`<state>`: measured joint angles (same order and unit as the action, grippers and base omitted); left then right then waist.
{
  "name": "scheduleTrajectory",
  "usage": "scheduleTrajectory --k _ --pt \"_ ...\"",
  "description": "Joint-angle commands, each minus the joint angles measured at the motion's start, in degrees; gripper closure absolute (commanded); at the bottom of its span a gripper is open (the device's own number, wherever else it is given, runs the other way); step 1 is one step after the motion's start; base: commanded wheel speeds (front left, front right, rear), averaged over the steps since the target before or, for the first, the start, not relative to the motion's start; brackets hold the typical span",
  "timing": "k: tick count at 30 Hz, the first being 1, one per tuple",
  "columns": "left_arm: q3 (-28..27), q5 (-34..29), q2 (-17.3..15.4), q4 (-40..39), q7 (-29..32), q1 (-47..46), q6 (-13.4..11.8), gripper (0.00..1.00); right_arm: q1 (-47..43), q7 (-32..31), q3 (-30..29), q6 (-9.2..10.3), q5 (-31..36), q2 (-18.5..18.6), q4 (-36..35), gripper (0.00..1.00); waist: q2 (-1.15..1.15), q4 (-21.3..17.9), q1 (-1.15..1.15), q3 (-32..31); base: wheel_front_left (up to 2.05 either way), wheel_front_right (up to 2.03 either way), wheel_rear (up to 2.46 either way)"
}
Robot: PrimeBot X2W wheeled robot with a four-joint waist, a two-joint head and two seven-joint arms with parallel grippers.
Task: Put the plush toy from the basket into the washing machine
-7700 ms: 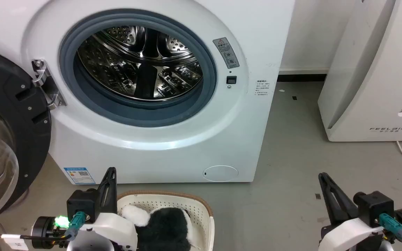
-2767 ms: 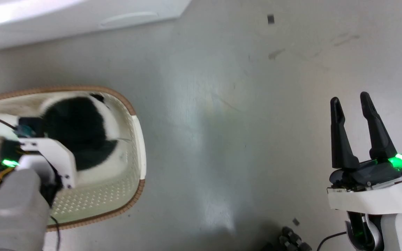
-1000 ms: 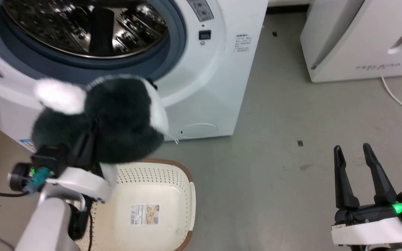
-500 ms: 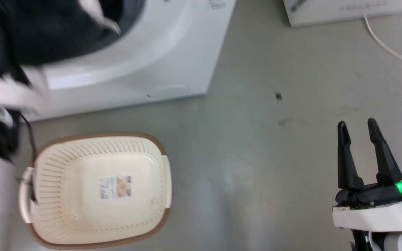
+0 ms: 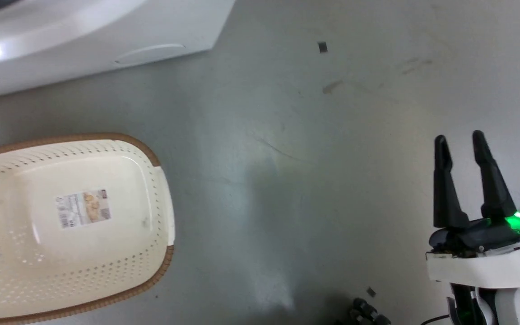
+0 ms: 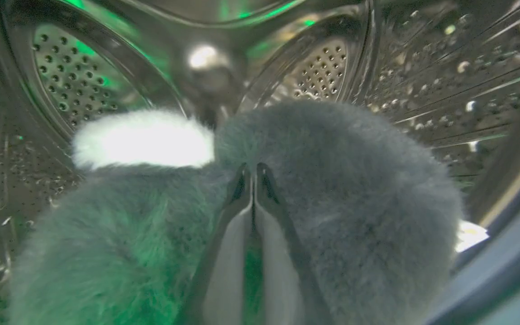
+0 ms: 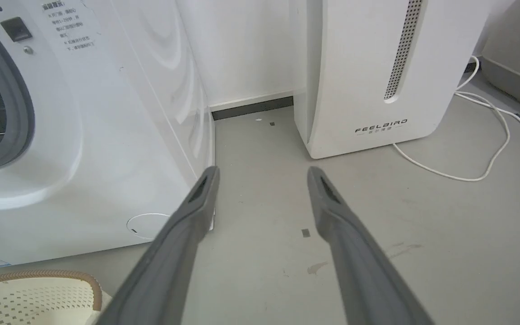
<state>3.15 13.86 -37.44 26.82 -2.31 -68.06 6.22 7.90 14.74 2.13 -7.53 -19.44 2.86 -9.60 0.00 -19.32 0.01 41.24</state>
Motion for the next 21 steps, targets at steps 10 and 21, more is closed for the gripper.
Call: scheduleTrajectory --k 10,21 --pt "8.57 -4.07 -3.98 14.83 7.8 -15.84 1.08 1.0 3.19 0.26 1.57 0.04 -1.98 0.01 0.41 0.0 0.0 -3.53 -0.01 7.6 0.0 0.0 0.0" --pt "15.01 0.27 -3.07 22.26 4.77 -15.77 1.25 0.0 4.06 0.26 -0.69 0.04 -3.75 0.01 1.19 0.0 0.0 -1.78 -0.01 5.61 0.0 0.0 0.0"
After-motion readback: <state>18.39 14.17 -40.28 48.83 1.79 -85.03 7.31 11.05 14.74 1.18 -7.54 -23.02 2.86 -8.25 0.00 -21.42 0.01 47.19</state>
